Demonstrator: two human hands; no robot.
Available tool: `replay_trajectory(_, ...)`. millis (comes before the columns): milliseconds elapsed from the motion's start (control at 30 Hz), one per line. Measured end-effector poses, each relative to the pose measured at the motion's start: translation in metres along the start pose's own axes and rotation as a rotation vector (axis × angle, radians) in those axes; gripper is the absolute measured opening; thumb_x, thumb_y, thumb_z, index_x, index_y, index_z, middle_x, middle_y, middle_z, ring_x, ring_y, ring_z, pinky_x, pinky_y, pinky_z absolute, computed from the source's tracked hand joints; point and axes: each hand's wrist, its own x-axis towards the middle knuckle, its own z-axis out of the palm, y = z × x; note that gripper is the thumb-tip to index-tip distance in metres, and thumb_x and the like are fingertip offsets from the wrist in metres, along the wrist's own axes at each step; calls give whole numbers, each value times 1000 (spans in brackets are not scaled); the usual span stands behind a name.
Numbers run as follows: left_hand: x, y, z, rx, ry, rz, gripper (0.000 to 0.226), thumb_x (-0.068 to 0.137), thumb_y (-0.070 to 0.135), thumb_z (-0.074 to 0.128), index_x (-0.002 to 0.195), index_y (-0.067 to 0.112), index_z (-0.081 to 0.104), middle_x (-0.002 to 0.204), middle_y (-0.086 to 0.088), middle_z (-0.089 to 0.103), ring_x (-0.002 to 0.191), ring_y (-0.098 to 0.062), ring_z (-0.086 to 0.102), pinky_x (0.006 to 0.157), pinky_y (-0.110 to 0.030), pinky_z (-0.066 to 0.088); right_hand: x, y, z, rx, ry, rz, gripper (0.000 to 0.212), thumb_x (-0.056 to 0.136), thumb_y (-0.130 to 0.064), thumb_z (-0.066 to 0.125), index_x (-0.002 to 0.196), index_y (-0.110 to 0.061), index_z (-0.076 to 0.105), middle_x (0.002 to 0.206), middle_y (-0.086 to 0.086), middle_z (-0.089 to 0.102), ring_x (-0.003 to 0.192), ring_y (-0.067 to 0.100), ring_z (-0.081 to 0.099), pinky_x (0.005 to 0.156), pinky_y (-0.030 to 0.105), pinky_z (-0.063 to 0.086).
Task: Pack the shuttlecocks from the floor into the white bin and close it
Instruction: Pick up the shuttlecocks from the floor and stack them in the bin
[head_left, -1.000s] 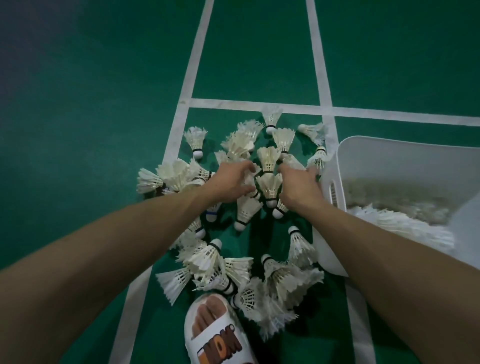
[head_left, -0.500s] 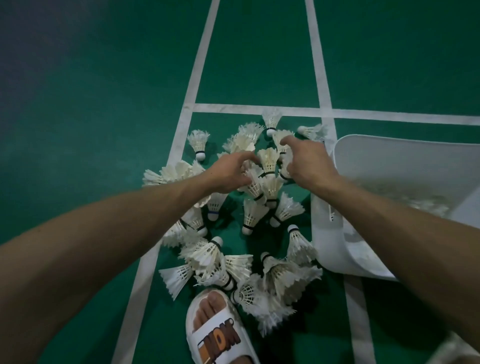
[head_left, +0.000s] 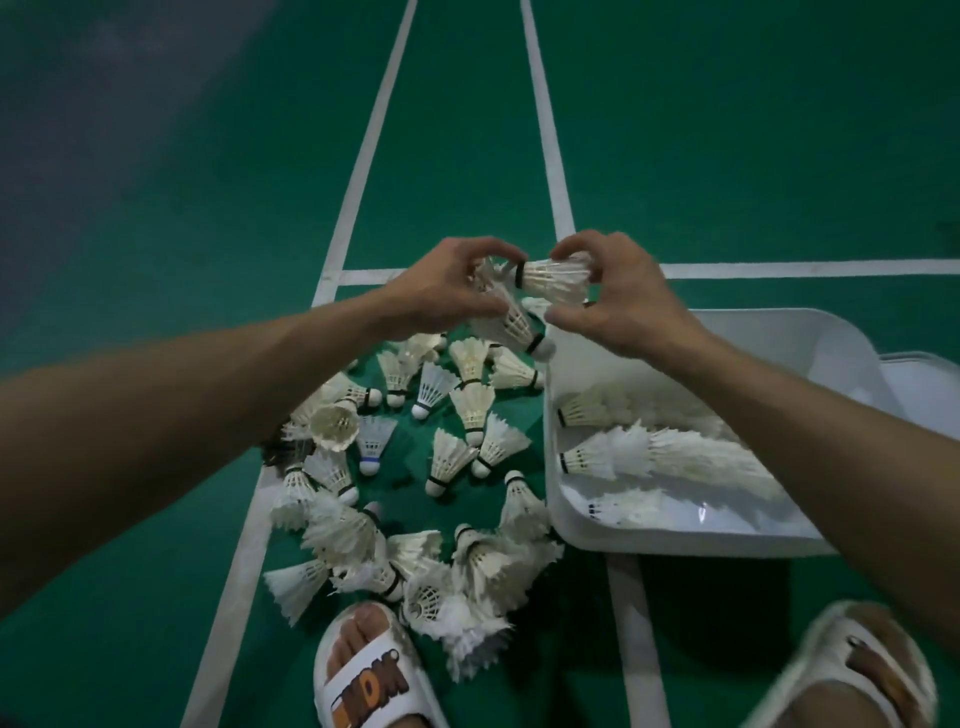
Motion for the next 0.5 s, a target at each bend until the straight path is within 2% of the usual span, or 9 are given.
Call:
replay_trajectory(100, 16, 38, 21, 18, -19, 74, 55, 81, 6, 70, 130, 26, 53, 113, -11, 62, 91, -22, 66, 78, -36, 59, -11, 24, -31, -56, 95, 47, 50, 75, -11, 78, 119, -21, 54, 109, 5, 34, 94, 20, 44, 76, 22, 40)
replay_trajectory(167, 29, 59, 42, 44, -59, 115, 55, 81, 8, 71, 130, 25, 53, 110, -8, 62, 90, -19, 66, 79, -31, 58, -21, 46, -51, -97, 157, 106, 47, 76, -9, 77, 116, -21, 55, 116, 7, 31, 97, 19, 38, 80, 20, 36)
replay_trajectory(233, 40, 75, 65, 77, -117, 153, 53, 82, 9, 71, 130, 25, 54, 101, -3, 63, 84, -16, 64, 73, -24, 56, -29, 72, -69, -137, 155, 159, 46, 75, -12, 78, 115, -19, 55, 128, 10, 33, 104, 18, 38, 84, 20, 34)
replay_trajectory(367, 57, 83, 112, 194, -337, 159, 52, 82, 15, 73, 128, 29, 54, 100, 3, 62, 89, -14, 63, 73, -24, 53, -50, 122, -92, -205, -29, 280, 49, 71, -25, 84, 112, -21, 57, 123, 6, 58, 106, 23, 54, 83, 30, 43)
replay_trajectory(433, 61, 75, 133, 264, -491, 130, 55, 82, 16, 73, 130, 31, 51, 97, 11, 57, 88, -7, 59, 70, -19, 48, -61, 143, -90, -224, -169, 328, 58, 70, -27, 85, 120, -21, 56, 125, 5, 59, 109, 22, 56, 89, 32, 45)
replay_trajectory(500, 64, 62, 152, 337, -607, 107, 57, 81, 17, 74, 131, 32, 50, 92, 16, 53, 81, -1, 54, 67, -18, 40, -72, 159, -83, -248, -324, 356, 62, 69, -29, 86, 124, -17, 58, 124, 4, 60, 106, 22, 57, 87, 30, 46)
